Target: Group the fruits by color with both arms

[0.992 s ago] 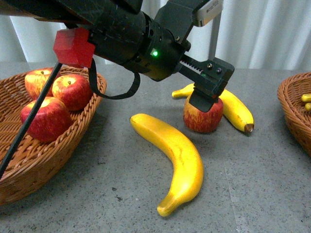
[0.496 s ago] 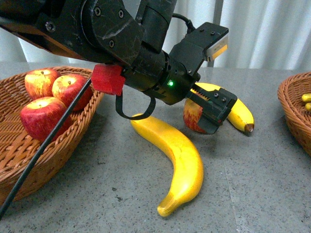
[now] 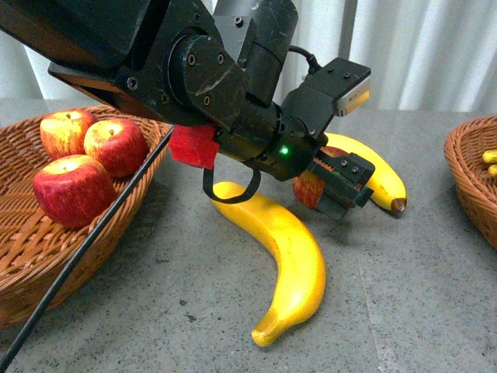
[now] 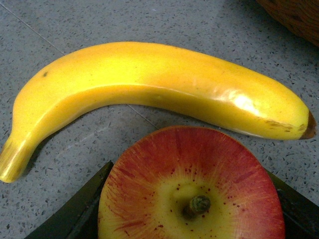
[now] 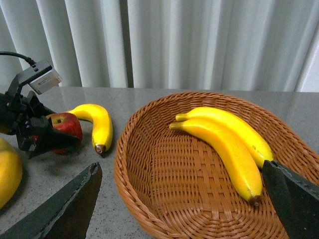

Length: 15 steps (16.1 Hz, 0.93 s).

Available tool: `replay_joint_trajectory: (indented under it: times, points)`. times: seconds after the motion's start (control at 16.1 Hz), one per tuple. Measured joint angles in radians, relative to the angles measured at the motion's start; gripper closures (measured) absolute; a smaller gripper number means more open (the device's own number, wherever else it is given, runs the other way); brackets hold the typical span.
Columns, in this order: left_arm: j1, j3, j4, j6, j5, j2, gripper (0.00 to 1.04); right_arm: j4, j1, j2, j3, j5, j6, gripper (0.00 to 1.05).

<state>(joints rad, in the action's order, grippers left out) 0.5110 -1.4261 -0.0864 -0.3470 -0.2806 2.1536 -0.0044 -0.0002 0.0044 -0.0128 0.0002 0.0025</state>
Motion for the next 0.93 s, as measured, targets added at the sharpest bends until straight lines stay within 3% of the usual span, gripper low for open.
replay_joint_trajectory:
  times: [0.12,0.31,0.43,0.5,0.68,0.93]
  points:
    - [0.008,0.017,-0.008,0.006,0.018,-0.022,0.36,0.000,0.000,0.000,0.000,0.000,0.000,0.06]
    - [0.011,0.085,-0.063,0.032,0.085,-0.157,0.36,0.000,0.000,0.000,0.000,0.000,0.000,0.06]
    - [0.003,0.161,-0.167,0.080,0.201,-0.302,0.36,0.000,0.000,0.000,0.000,0.000,0.000,0.06]
    - [-0.010,0.221,-0.232,0.125,0.308,-0.390,0.37,0.000,0.000,0.000,0.000,0.000,0.000,0.06]
    - [-0.133,0.435,-0.272,0.230,0.539,-0.621,0.37,0.000,0.000,0.000,0.000,0.000,0.000,0.06]
    - [-0.362,0.688,-0.274,0.317,0.598,-0.850,0.37,0.000,0.000,0.000,0.000,0.000,0.000,0.06]
